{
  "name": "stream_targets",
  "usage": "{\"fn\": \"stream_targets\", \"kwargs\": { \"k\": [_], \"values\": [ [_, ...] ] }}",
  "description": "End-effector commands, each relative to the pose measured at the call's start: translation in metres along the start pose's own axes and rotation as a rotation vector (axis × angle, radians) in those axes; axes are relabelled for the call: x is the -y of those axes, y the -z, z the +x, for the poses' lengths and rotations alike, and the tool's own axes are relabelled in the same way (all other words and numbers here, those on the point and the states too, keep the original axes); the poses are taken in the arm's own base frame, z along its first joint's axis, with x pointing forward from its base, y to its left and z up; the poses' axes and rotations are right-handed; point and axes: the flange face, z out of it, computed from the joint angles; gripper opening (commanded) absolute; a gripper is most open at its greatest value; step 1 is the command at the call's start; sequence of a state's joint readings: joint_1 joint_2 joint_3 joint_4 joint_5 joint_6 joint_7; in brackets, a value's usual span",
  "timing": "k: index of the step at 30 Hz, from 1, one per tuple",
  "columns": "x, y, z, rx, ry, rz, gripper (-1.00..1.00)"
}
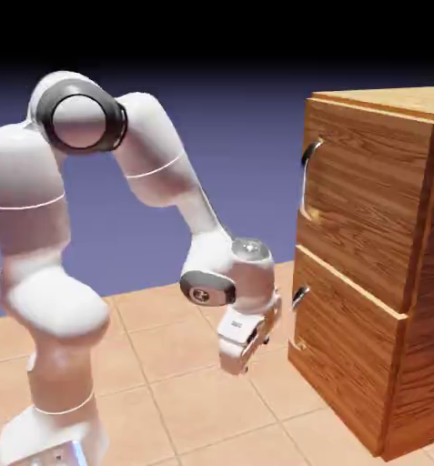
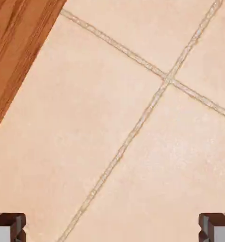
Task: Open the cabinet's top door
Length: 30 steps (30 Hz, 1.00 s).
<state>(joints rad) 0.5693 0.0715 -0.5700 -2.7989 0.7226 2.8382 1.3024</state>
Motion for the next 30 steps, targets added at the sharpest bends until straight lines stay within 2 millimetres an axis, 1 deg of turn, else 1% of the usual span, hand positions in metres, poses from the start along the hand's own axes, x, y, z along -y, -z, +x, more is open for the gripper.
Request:
{"fn": "stream_targets", "kwargs": {
  "k": [1, 4, 7, 10, 14, 18, 22, 26, 30],
  "values": [
    [-0.004, -0.009, 0.008, -0.018, -0.074, -0.023, 0.0],
    [-0.015, -0.031, 0.033, -0.08, -0.297, -0.065, 0.0],
    [-0.023, -0.043, 0.058, -0.147, -0.516, -0.068, 0.0],
    [-0.028, -0.047, 0.082, -0.207, -0.728, -0.03, 0.0],
    [-0.029, -0.039, 0.109, -0.255, -0.994, 0.079, 0.0],
    [-0.022, -0.018, 0.126, -0.244, -1.232, 0.243, 0.0],
    [-0.009, 0.014, 0.131, -0.15, -1.432, 0.436, 0.0],
    [0.006, 0.054, 0.121, 0.037, -1.582, 0.628, 0.0],
    [0.019, 0.101, 0.095, 0.316, -1.672, 0.778, 0.0]
  ]
}}
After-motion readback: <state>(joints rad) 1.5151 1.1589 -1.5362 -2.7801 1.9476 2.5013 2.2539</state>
